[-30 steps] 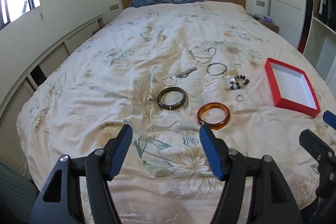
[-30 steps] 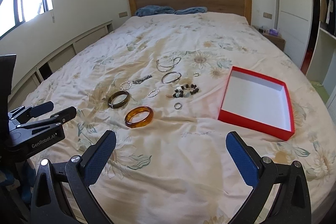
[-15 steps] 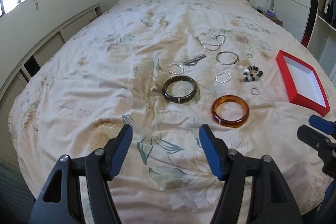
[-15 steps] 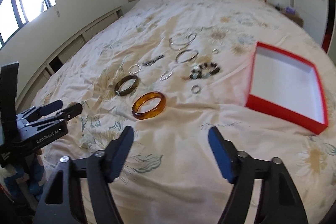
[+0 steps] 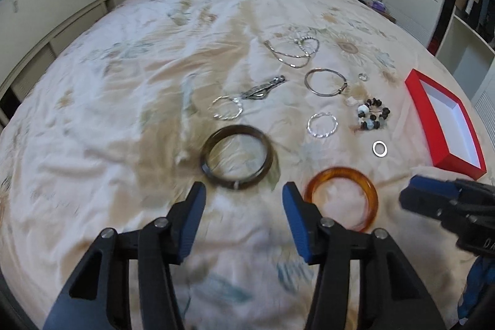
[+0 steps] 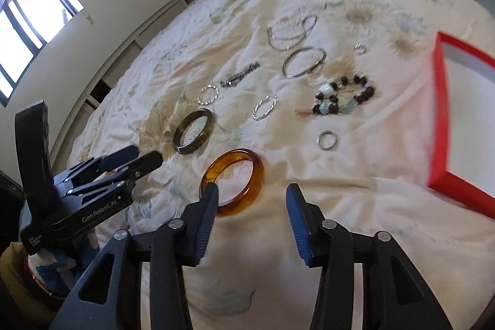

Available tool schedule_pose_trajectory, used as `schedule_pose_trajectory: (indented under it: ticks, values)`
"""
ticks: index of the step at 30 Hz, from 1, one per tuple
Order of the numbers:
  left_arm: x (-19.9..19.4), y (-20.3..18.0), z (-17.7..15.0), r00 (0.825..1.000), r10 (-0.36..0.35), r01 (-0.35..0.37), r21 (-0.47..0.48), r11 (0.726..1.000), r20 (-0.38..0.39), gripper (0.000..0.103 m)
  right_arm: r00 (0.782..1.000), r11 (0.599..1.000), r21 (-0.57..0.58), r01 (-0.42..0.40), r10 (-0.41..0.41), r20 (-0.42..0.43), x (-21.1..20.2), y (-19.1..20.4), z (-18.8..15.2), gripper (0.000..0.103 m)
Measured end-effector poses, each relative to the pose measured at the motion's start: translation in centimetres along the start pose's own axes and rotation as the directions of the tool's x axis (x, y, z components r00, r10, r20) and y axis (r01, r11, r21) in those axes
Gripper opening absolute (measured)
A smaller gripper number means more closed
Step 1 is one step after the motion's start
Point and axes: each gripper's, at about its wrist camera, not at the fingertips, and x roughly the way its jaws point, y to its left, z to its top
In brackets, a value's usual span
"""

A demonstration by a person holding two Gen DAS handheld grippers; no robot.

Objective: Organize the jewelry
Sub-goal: 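Grasp the amber bangle with the right tool while the left tool grasps the dark brown bangle, then carry both bangles into the red box and open both tools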

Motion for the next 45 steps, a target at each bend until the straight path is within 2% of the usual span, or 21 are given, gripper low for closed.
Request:
schedule_pose_trajectory:
  ticks: [5,9,15,20,22,25,32,40,45]
  values:
    - [3.6,-0.6,1.6,0.998,-0.030,0.032,0.033,0.999,-0.051,0.043,0.996,0.998,0.030,-0.055,0.057,-0.066,2.9,-0.8,1.0,0.039]
    - [6.8,0.0,2.0,0.991,-0.061,0.063,0.019,0.998,-0.120,0.034,0.988,0.996,0.037,-0.085,0.089,-0.130,5.3,-1.0,1.5,0.038]
    - [8.6,0.1,1.8,0.985,-0.084,0.089,0.030,0.996,-0.152,0.029,0.976,0.994,0.061,-0.092,0.102,-0.190,8.1,-1.4,1.4,0.038]
    - [8.5,-0.1,1.9,0.987,-0.085,0.092,0.046,0.995,-0.136,0.014,0.978,0.993,0.076,-0.096,0.108,-0.178,8.4,-2.0,1.3,0.019]
    - [8.2,-0.1,2.0,0.988,-0.089,0.095,0.044,0.995,-0.124,0.009,0.981,0.992,0.078,-0.096,0.108,-0.162,8.1,-1.9,1.3,0.017]
    - [7.3,0.2,2.2,0.989,-0.102,0.104,0.013,0.995,-0.108,0.008,0.988,0.996,0.054,-0.078,0.084,-0.128,6.8,-1.5,1.2,0.011]
    - [3.3,1.1,2.0,0.987,-0.150,0.146,-0.078,0.986,-0.057,0.008,0.998,0.999,0.038,-0.025,0.027,-0.059,2.2,-0.9,0.7,0.011]
    - [-3.8,0.1,0.7,0.987,-0.156,0.158,-0.060,0.986,0.024,0.008,1.000,0.998,0.055,0.015,-0.016,0.021,-4.7,-1.0,-2.3,0.011]
    - [-6.9,-2.7,-0.1,0.982,-0.183,0.184,-0.013,0.983,0.043,0.008,0.994,0.994,0.095,0.051,-0.060,0.091,-9.0,-2.4,-4.2,0.011]
